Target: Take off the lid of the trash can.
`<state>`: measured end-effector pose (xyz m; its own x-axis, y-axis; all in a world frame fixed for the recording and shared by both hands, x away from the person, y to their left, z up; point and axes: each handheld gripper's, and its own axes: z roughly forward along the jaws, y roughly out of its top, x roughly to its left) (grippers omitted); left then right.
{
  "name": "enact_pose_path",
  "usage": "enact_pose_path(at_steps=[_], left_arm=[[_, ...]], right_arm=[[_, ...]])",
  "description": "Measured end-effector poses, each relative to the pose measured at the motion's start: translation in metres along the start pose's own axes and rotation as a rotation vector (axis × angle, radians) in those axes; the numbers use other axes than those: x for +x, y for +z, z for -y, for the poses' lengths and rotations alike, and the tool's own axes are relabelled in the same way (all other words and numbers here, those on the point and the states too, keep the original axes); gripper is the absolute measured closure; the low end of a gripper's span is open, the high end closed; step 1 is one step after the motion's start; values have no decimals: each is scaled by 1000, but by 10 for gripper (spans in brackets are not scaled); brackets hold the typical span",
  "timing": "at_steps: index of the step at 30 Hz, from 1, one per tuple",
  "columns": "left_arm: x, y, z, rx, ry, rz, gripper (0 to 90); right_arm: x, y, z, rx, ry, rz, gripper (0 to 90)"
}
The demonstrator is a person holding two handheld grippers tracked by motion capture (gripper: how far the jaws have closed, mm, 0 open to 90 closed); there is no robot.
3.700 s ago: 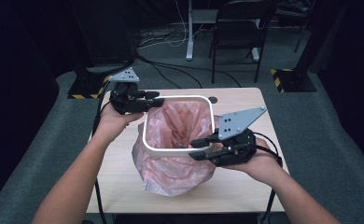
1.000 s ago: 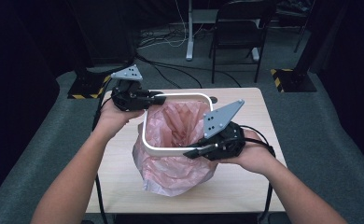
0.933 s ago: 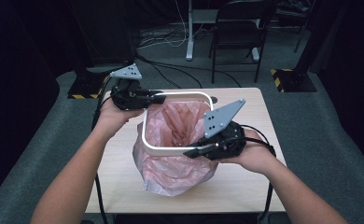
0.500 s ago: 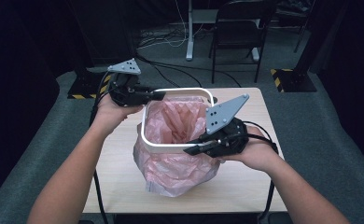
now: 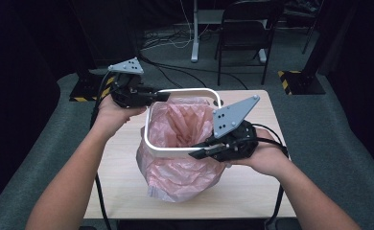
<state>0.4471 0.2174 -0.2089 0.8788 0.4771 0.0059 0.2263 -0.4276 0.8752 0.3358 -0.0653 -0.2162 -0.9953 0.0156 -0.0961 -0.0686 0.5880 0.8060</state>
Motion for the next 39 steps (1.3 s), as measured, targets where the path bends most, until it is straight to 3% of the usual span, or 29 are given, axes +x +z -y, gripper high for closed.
enact_pose_path(at_steps=[21,25,31,33,39], left_arm=[[-3,-3,-6,-19,5,-6,738],[-2,-7,-9,-49,-22,-27,587],[-3,-17,-11,-110,-30,-43,446],[-4,-21,-13,-136,-29,-46,432],[-7,-29,-16,-136,-15,-61,420]], right_arm=[[6,-5,-4,-7,-20,22,839],[7,-9,-5,-11,-22,33,841],[7,-10,-4,-13,-23,36,843],[7,-9,-5,-7,-18,38,841],[7,-9,-6,-8,-23,43,842]])
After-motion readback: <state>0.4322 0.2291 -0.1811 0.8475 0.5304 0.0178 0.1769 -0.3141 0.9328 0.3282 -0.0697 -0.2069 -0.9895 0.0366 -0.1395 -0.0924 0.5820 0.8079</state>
